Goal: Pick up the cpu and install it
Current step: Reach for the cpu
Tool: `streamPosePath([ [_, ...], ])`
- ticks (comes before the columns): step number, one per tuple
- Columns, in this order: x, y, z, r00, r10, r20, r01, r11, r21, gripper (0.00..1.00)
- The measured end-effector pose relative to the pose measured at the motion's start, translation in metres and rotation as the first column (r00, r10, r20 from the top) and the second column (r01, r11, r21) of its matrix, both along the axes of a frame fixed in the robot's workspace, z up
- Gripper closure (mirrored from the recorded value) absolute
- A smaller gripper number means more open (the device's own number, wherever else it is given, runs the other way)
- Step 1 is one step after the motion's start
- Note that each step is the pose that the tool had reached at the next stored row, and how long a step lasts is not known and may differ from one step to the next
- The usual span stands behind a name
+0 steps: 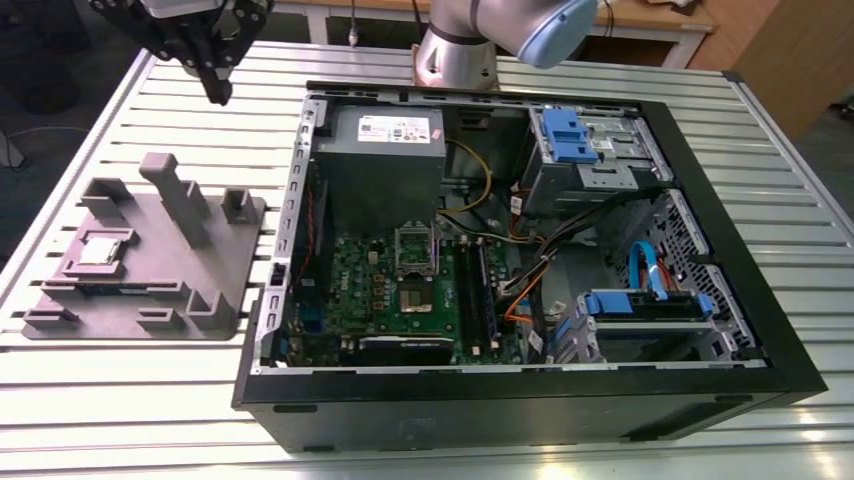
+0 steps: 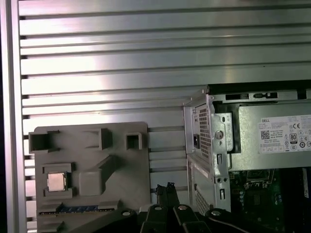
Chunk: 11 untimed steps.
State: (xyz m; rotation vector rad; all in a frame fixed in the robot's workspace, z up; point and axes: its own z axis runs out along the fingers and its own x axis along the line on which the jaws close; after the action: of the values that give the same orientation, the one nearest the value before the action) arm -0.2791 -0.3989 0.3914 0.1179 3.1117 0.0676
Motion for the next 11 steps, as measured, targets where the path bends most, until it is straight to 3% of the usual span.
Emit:
streamPosePath([
  [11,-0.0184,0.0,-0.0013,1.0,0.0,0.0,0.0,1.0,0.0,0.9],
])
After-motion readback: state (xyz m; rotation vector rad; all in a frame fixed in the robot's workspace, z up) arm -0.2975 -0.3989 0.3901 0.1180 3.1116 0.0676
